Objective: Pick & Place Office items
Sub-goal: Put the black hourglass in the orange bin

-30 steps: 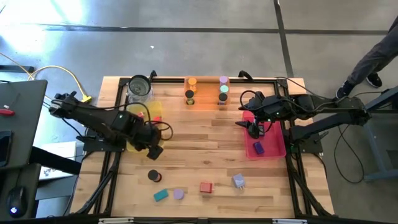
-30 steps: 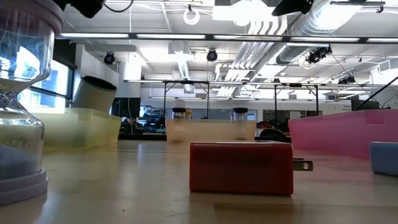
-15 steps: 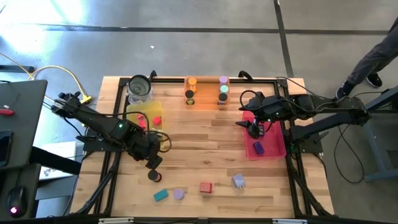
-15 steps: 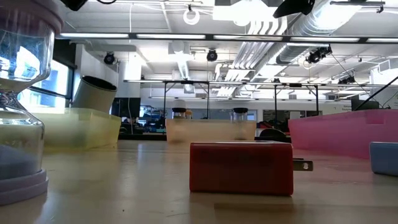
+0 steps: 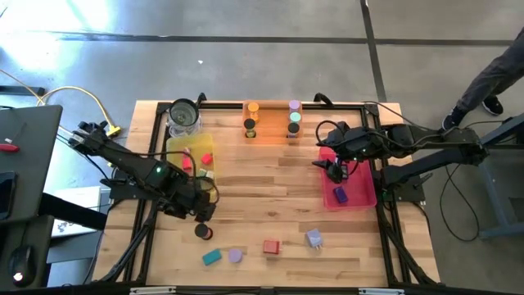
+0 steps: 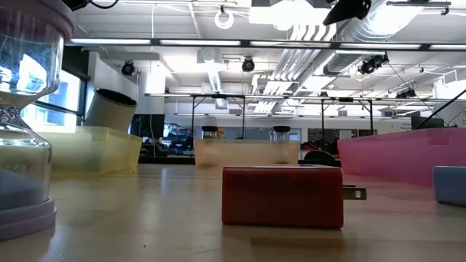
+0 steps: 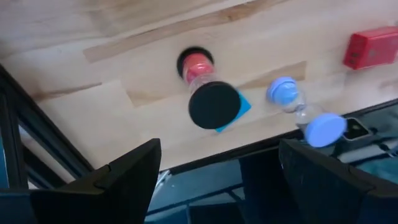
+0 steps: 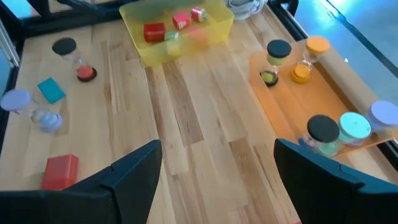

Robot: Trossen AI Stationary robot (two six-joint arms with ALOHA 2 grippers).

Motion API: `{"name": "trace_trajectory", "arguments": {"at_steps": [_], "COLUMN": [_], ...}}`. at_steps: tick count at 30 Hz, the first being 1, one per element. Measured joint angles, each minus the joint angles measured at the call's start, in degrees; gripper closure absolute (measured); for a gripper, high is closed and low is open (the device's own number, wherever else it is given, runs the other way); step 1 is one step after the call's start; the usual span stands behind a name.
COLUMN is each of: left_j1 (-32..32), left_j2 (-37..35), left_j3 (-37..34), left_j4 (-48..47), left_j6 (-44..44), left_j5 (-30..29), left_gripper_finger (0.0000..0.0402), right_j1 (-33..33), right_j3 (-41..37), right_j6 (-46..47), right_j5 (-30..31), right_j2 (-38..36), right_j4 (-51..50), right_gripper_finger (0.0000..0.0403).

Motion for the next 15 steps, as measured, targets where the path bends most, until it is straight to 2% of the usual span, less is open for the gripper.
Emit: {"name": "trace_trajectory", "arguments": {"at_steps": [8, 15], "left_j1": [-3.3, -3.6], "left_j2": [5.4, 9.8], "left_j3": [0.0, 0.0], "left_j4": [0.1, 0.6], "left_j6": [-2.8, -2.7], "left_j5": [-0.4, -2.0], "left_gripper_finger": [0.0088, 0.0088], "right_j1": [0.0, 0.0], "right_j3": [0.0, 0.0], "right_j6": [0.3, 2.8], "right_j5": [0.0, 0.0], "right_j2": [0.0, 0.0], "right_j4": [-0.6, -0.6], "right_gripper_finger": [0.0103, 0.0103]}}
